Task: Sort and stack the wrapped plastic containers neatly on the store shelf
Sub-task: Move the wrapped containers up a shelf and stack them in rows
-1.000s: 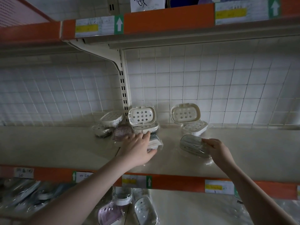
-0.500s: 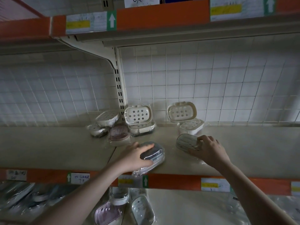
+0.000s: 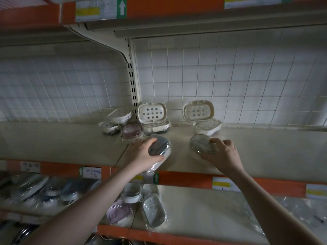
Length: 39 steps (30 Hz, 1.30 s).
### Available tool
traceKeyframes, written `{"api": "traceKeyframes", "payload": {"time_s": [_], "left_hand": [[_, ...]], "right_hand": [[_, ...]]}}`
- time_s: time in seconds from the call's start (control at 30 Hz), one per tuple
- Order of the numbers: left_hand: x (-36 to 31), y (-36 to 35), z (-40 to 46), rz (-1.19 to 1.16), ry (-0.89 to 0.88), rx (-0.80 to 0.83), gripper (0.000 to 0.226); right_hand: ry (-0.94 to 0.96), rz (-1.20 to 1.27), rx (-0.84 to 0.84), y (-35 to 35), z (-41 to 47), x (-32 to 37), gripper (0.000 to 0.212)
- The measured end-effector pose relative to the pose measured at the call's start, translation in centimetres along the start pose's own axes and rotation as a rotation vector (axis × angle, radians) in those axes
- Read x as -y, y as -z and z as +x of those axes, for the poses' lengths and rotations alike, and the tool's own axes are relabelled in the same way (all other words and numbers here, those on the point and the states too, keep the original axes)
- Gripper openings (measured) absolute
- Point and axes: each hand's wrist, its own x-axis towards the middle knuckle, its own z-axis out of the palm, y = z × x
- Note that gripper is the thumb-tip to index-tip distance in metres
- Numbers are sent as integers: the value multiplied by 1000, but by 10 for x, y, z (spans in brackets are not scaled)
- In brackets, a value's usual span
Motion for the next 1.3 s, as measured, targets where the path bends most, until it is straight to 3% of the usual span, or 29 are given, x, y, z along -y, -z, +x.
{"api": "traceKeyframes", "payload": {"time_s": [0.13, 0.3, 0.47, 0.67, 1.03, 1.3], "left_hand": [[2, 7, -17, 190, 25, -134, 85], [5, 13, -41, 361, -31, -218, 73], [10, 21, -61, 354, -84, -243, 72], [37, 30, -91, 350, -157, -287, 72], [94, -16, -157, 249, -127, -173, 73], [108, -66, -159, 299, -67, -73, 75]], "right_hand": [[-9, 28, -44, 2, -17, 8, 64], [-13, 25, -138, 11, -42, 21, 66], [-46, 34, -290, 27, -67, 38, 65], [-81, -12, -297, 26, -116, 58, 63], [-217, -71, -233, -13, -223, 33, 62], [-126, -10, -294, -53, -233, -6, 73]]}}
